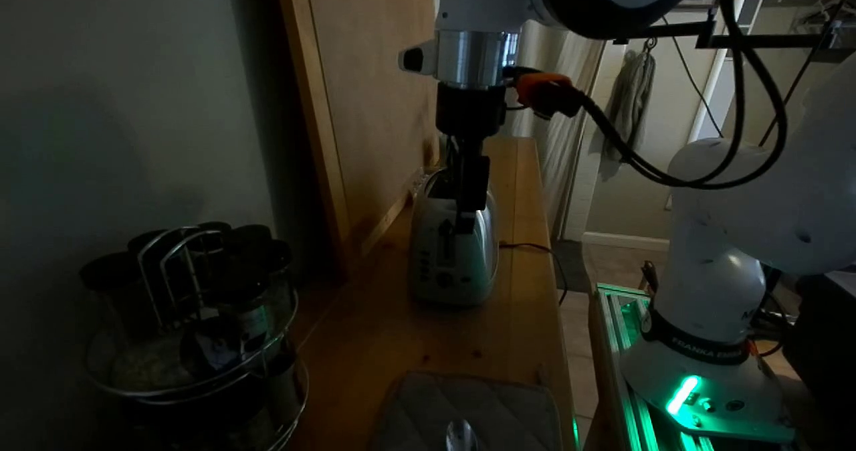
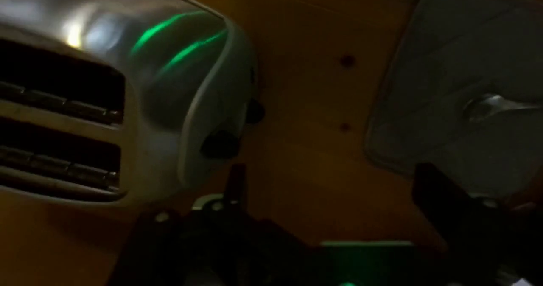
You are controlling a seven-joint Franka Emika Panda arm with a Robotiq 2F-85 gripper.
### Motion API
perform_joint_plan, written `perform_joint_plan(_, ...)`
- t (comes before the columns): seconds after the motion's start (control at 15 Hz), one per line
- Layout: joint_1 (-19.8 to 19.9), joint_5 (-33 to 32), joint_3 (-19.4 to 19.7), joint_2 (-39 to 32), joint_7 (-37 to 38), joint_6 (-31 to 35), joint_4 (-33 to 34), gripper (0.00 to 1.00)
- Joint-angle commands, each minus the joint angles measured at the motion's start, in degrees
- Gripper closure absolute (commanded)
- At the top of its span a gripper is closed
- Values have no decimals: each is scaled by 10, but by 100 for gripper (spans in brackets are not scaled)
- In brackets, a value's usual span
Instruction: Push the lever of the toaster down
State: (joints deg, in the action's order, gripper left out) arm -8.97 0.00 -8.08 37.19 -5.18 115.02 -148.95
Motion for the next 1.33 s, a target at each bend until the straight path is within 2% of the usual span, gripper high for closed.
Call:
perform_joint_plan(0.0,-10,-55,6,-47,-74,-2,39,0)
perform_joint_plan(0.2,-23,-84,8,-71,-136,21,40,0)
perform_joint_plan(0.8,-62,-105,49,-96,-370,57,33,0)
perform_joint_plan(0.87,-59,-103,49,-98,-379,66,32,0)
perform_joint_plan(0.93,-54,-90,41,-83,-351,48,28,0)
perform_joint_plan(1.27,-54,-90,42,-91,-371,59,28,0)
